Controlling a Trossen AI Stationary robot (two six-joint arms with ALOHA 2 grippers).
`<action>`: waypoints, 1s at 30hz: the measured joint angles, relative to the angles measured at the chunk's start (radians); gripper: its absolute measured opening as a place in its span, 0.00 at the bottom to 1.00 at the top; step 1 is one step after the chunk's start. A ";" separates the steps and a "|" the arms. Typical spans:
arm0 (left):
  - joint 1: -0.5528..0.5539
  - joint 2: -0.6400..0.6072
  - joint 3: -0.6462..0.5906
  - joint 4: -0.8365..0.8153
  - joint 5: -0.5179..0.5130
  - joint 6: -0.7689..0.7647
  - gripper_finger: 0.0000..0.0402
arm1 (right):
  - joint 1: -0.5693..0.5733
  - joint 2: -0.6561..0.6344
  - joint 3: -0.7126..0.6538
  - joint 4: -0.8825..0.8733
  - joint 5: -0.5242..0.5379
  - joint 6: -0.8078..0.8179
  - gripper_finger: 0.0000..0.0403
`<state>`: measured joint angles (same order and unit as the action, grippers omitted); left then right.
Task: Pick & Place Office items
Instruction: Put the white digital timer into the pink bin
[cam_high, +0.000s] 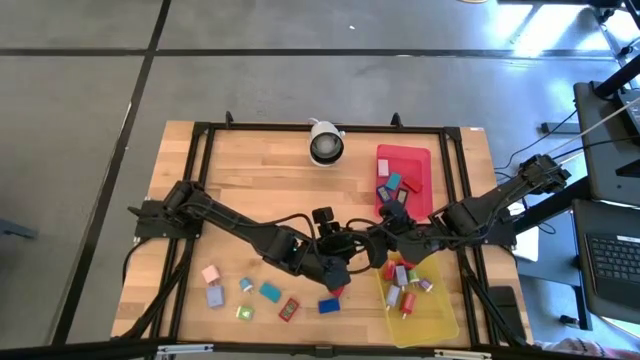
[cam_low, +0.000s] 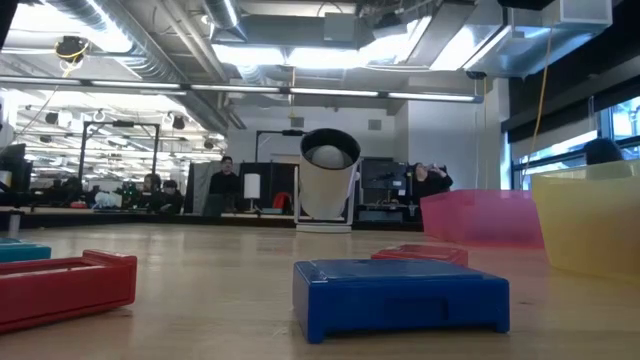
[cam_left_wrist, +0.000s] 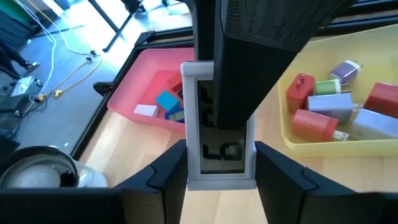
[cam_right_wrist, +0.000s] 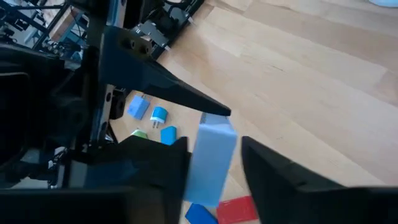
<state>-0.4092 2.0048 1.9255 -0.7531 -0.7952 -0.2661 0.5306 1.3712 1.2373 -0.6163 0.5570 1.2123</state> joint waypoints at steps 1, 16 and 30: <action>0.001 0.000 0.000 -0.001 -0.001 0.000 0.39 | -0.002 0.000 0.000 0.001 0.000 -0.001 0.30; 0.005 0.000 0.000 0.006 -0.031 -0.035 0.52 | -0.022 -0.011 0.000 -0.020 -0.001 -0.070 0.15; 0.015 -0.001 0.000 -0.007 0.038 -0.196 0.58 | -0.245 -0.242 -0.001 -0.544 -0.038 -0.104 0.16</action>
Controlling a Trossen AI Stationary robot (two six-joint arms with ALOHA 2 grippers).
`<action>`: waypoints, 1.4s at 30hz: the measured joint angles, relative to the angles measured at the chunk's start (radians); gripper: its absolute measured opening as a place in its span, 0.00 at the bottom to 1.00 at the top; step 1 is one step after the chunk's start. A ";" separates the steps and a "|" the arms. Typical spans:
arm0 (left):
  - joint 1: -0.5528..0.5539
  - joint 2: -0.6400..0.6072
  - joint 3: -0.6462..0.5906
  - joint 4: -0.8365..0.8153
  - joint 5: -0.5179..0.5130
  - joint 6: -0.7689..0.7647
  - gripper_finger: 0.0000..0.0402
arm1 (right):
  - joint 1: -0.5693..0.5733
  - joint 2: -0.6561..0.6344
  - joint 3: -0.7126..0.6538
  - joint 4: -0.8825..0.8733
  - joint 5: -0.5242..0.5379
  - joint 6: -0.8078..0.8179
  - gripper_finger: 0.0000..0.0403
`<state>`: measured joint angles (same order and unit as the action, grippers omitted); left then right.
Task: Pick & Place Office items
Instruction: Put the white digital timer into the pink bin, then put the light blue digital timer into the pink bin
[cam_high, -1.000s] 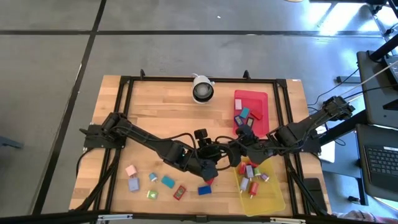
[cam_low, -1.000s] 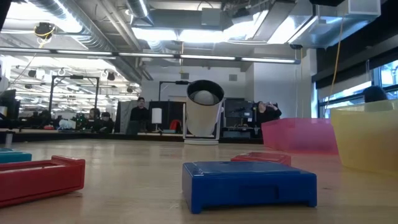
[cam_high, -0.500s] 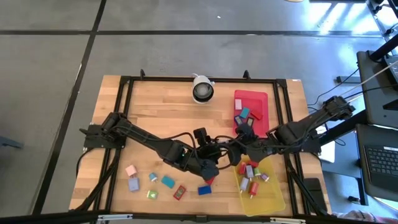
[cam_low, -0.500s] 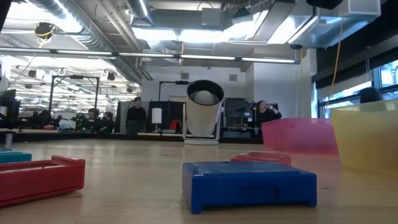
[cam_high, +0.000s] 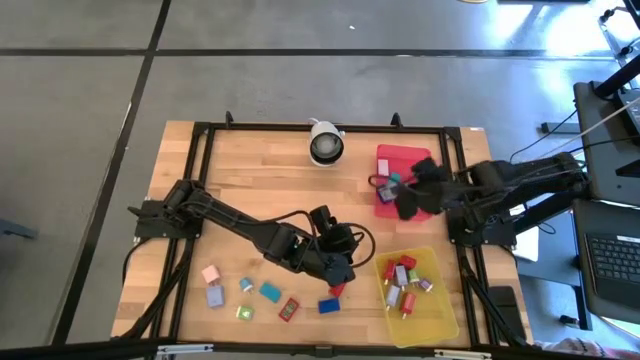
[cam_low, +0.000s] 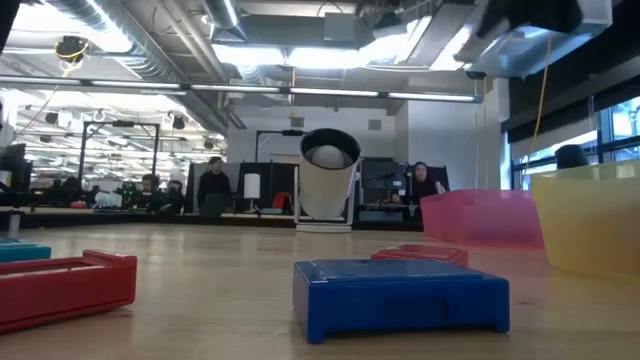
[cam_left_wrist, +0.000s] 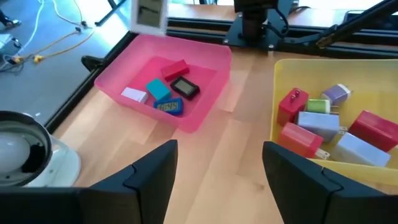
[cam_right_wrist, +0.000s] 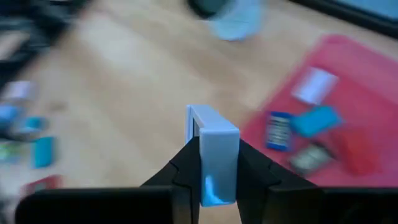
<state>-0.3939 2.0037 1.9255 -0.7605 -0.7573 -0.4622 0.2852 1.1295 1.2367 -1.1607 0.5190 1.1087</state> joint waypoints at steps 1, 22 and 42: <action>-0.001 0.000 0.000 0.000 0.001 0.000 0.58 | -0.019 -0.005 -0.003 -0.039 0.002 0.009 0.16; -0.002 0.000 0.000 -0.151 0.302 -0.256 0.57 | -0.298 0.002 -0.533 0.284 -0.251 0.061 0.17; -0.258 0.004 -0.051 -0.728 0.516 -0.835 0.57 | -0.298 0.002 -0.545 0.294 -0.251 0.009 0.52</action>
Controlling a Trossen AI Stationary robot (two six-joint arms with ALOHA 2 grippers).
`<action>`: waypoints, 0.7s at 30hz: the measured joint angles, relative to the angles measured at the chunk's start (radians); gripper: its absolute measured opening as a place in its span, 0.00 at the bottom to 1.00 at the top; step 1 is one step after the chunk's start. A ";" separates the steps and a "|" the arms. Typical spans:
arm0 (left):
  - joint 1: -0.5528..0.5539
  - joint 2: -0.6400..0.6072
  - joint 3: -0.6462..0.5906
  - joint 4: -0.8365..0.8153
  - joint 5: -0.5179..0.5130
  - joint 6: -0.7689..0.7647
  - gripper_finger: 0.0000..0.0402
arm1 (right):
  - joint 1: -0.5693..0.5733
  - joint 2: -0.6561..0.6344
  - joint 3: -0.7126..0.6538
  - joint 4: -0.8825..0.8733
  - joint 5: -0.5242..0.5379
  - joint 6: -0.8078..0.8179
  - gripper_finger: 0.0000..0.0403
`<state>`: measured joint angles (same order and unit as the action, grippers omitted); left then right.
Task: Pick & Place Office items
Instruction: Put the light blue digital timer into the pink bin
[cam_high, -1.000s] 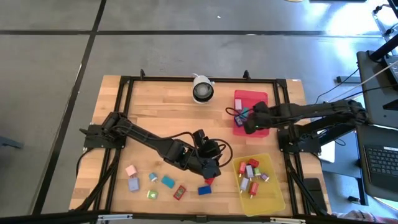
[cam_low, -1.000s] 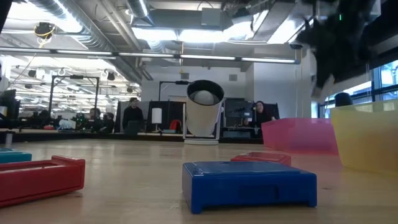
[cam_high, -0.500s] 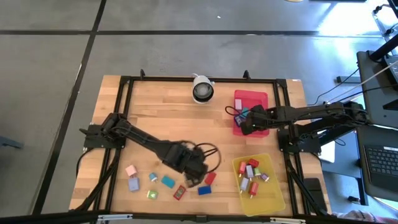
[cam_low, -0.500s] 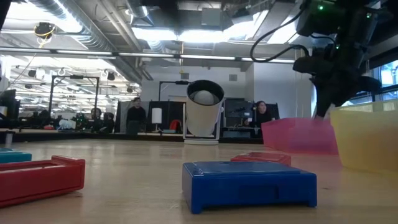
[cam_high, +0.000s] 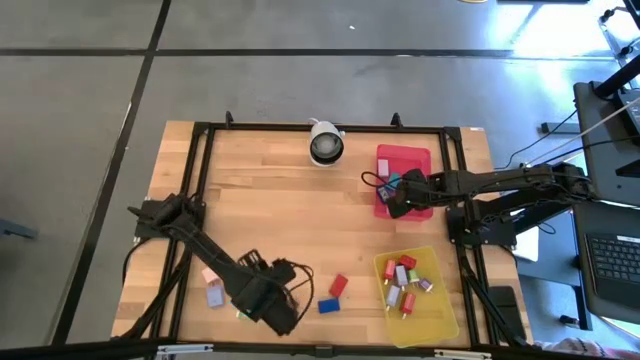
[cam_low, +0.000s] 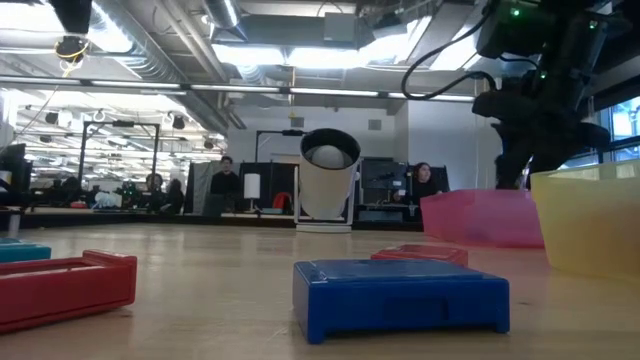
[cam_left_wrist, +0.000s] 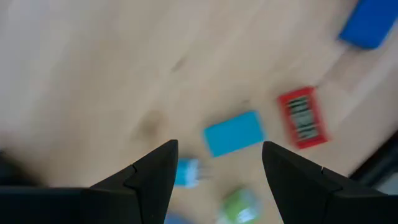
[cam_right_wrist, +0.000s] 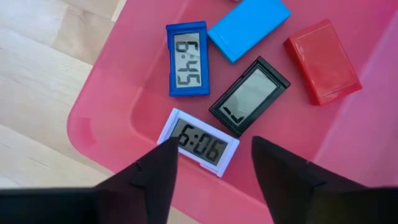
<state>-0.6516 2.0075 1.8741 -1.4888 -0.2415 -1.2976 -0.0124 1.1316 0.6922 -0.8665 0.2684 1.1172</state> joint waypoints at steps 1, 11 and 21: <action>-0.010 0.002 -0.006 0.031 -0.001 -0.011 0.57 | 0.000 0.000 0.000 0.000 -0.004 0.000 0.54; -0.094 0.000 -0.095 0.237 -0.015 0.440 0.57 | 0.001 -0.004 0.000 0.001 -0.112 -0.055 0.68; -0.071 0.000 -0.280 0.259 0.100 0.800 0.57 | 0.047 -0.007 0.000 0.090 -0.146 -0.025 0.69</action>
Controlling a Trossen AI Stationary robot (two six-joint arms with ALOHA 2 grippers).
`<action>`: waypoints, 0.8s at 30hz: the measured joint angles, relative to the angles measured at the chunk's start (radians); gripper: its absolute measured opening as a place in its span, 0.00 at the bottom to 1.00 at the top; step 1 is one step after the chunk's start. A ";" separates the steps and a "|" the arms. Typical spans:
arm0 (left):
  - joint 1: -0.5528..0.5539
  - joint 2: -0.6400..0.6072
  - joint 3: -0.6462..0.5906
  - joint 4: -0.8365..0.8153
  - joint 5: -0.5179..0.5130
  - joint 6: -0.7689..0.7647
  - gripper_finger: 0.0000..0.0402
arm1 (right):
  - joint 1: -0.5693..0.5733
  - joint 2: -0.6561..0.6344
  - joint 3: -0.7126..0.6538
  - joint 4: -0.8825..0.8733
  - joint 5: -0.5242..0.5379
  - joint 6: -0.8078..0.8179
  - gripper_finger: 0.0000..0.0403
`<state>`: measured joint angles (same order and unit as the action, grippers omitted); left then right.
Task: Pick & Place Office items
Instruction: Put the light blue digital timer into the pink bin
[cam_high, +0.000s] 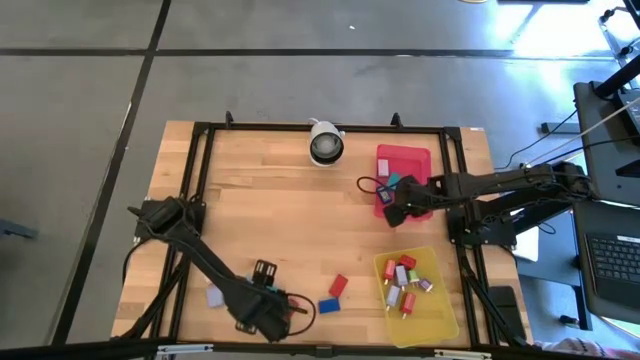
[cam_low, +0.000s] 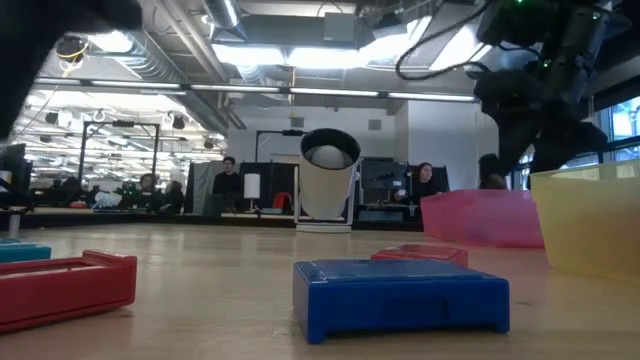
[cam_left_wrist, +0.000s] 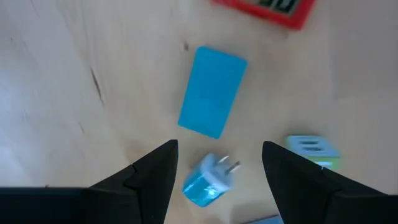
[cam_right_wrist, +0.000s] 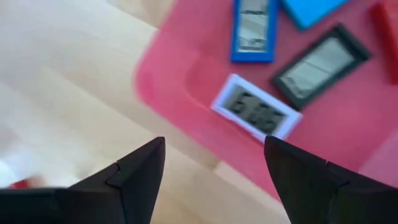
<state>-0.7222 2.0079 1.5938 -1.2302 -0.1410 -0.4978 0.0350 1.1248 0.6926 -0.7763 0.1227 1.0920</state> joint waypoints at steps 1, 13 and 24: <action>0.005 0.000 -0.015 0.006 0.001 0.016 0.57 | 0.008 0.000 0.000 0.018 0.000 0.004 0.69; 0.074 -0.001 -0.142 0.208 0.058 0.240 0.55 | 0.039 -0.001 0.001 0.106 0.000 0.024 0.69; 0.104 -0.001 -0.226 0.323 0.111 0.249 0.53 | 0.039 -0.001 0.001 0.112 0.000 0.026 0.69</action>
<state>-0.6182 2.0071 1.3675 -0.9067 -0.0297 -0.2485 0.0738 1.1240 0.6933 -0.6641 0.1226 1.1175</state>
